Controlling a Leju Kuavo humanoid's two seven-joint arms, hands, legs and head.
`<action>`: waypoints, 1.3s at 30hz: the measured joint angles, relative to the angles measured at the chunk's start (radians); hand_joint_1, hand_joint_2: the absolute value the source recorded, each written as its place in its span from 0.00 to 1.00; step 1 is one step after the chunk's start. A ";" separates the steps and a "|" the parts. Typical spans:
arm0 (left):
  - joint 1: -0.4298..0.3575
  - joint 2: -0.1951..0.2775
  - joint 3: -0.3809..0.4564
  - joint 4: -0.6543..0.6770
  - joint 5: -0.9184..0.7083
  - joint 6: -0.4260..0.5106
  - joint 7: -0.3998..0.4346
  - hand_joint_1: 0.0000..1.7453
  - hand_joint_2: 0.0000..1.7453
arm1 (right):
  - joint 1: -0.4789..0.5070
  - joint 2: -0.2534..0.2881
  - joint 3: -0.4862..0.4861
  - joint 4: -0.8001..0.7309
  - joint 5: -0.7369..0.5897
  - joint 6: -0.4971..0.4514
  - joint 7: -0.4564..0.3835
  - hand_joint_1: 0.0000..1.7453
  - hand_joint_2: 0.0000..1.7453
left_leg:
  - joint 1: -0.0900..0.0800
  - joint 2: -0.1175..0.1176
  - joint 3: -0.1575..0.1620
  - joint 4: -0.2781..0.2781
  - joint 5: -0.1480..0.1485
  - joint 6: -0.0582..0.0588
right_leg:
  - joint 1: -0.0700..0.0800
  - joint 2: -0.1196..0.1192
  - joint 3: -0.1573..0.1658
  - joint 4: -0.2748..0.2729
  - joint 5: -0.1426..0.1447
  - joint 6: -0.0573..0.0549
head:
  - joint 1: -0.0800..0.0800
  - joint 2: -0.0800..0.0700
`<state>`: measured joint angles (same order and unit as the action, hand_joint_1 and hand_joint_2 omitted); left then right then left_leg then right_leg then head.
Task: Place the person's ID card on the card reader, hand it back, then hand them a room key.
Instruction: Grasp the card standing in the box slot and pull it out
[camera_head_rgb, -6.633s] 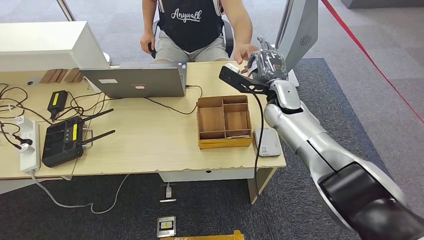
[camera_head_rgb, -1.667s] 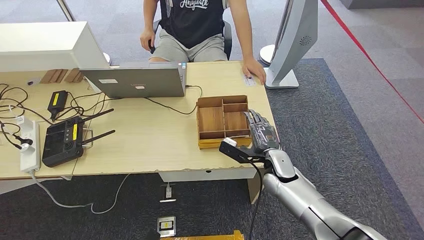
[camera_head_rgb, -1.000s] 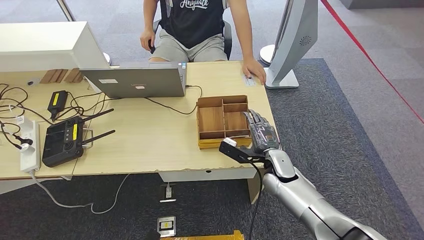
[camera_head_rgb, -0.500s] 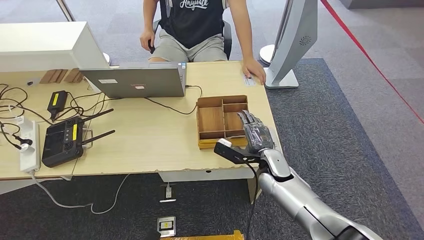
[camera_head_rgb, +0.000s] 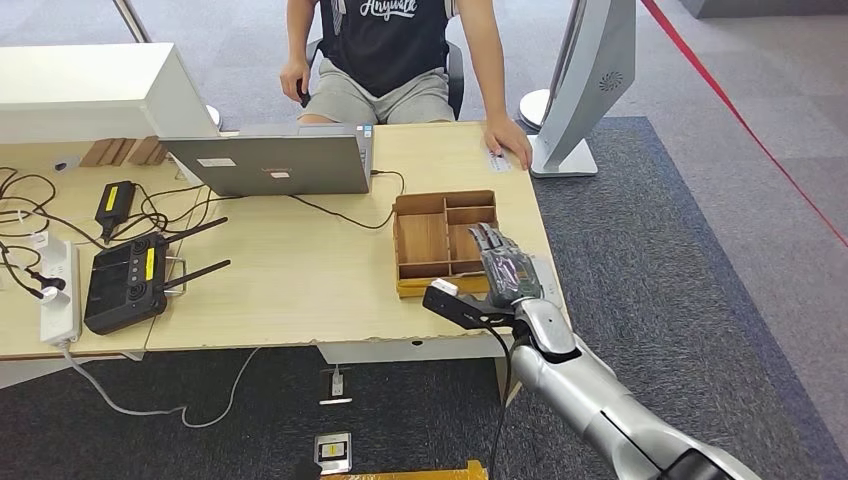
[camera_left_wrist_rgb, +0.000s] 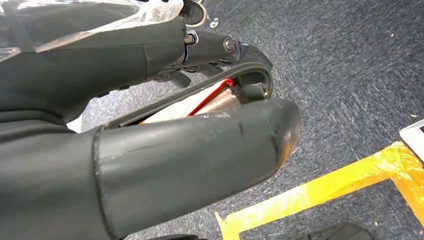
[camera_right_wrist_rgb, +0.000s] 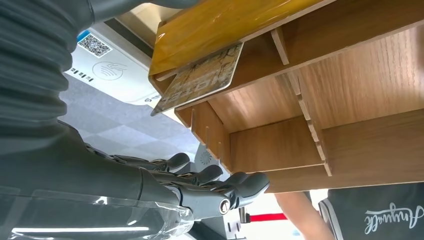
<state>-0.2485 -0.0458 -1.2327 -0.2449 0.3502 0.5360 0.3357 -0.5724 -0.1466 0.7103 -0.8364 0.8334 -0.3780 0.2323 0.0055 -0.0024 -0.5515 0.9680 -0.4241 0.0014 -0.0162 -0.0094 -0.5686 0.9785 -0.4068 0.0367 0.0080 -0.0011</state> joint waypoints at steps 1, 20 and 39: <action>0.000 0.000 0.000 0.000 0.000 0.000 0.000 0.00 0.00 | 0.000 0.001 0.000 0.002 0.000 0.000 0.000 0.00 1.00 | 0.000 0.000 0.000 0.000 0.000 0.000 | 0.000 0.000 0.000 0.000 0.000 0.000 | 0.000 0.000; 0.000 0.000 0.002 0.000 -0.010 0.001 0.009 0.00 0.00 | -0.005 0.006 0.000 0.020 -0.005 0.001 0.007 0.24 1.00 | 0.000 0.000 0.000 0.000 0.000 0.000 | 0.000 0.000 0.000 0.000 0.000 0.000 | 0.000 0.000; 0.000 0.000 0.006 0.000 -0.025 0.000 0.020 0.00 0.00 | -0.008 -0.003 -0.009 0.038 -0.057 0.005 -0.005 0.99 1.00 | 0.000 0.000 0.000 0.000 0.000 0.000 | 0.000 0.000 0.000 0.000 0.000 0.000 | 0.000 0.000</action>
<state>-0.2489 -0.0458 -1.2270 -0.2449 0.3250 0.5359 0.3559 -0.5805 -0.1499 0.7015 -0.7987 0.7761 -0.3735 0.2276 0.0054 -0.0024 -0.5513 0.9680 -0.4241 0.0014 -0.0162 -0.0094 -0.5686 0.9784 -0.4068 0.0367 0.0080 -0.0011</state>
